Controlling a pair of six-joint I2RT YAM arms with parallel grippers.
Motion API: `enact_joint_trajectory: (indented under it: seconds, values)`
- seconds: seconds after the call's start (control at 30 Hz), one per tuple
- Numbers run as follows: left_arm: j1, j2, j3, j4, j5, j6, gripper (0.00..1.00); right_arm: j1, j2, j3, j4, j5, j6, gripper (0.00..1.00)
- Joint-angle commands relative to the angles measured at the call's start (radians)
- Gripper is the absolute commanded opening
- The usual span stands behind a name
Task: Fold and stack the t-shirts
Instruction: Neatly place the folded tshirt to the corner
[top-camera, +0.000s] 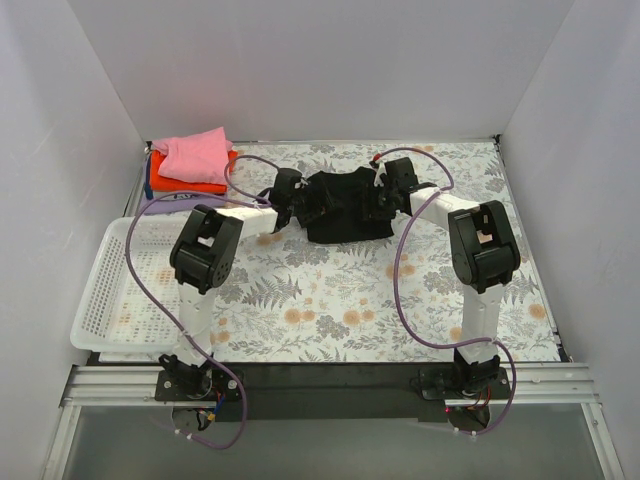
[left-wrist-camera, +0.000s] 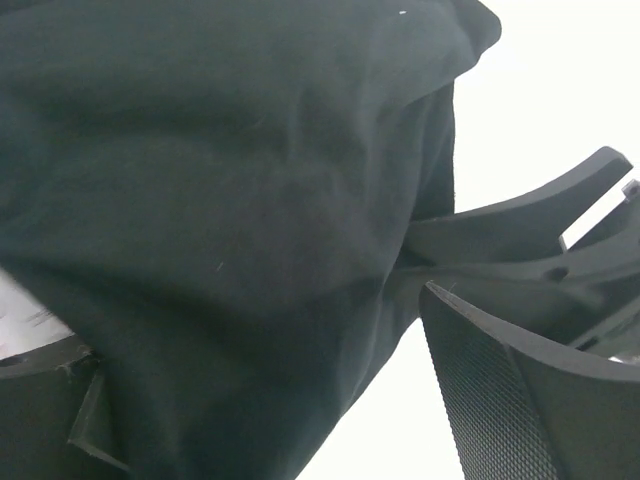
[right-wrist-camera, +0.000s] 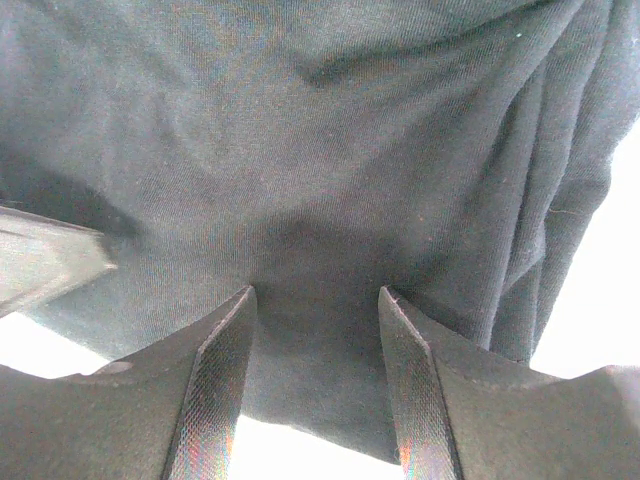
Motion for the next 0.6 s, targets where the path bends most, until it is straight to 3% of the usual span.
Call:
enact_joint_trajectory:
  seconds: [0.0,0.07,0.17,0.2,0.27,0.3,0.4,0.57]
  values:
    - [-0.05,0.066,0.032,-0.059,-0.038,-0.025,0.86,0.0,-0.02,-0.031,-0.039,-0.003,0.007,0.59]
    - [-0.058,0.088,0.055,-0.059,-0.049,-0.039,0.82,0.0,-0.016,-0.033,-0.04,-0.009,0.01,0.58]
    - [-0.075,0.111,0.082,-0.074,-0.07,-0.045,0.68,0.001,-0.011,-0.031,-0.037,-0.014,0.008,0.57]
    - [-0.077,0.121,0.088,-0.08,-0.079,-0.047,0.58,0.001,-0.01,-0.034,-0.036,-0.014,0.01,0.57]
    - [-0.08,0.131,0.102,-0.086,-0.084,-0.047,0.46,0.001,-0.011,-0.036,-0.033,-0.017,0.01,0.57]
    - [-0.08,0.14,0.105,-0.096,-0.089,-0.043,0.3,0.003,-0.011,-0.037,-0.033,-0.017,0.011,0.57]
    - [-0.08,0.141,0.124,-0.117,-0.105,-0.024,0.02,0.004,-0.016,-0.044,-0.031,-0.02,0.011,0.56]
    - [-0.072,0.106,0.17,-0.199,-0.188,0.088,0.0,0.004,-0.056,-0.07,-0.033,-0.026,0.001,0.58]
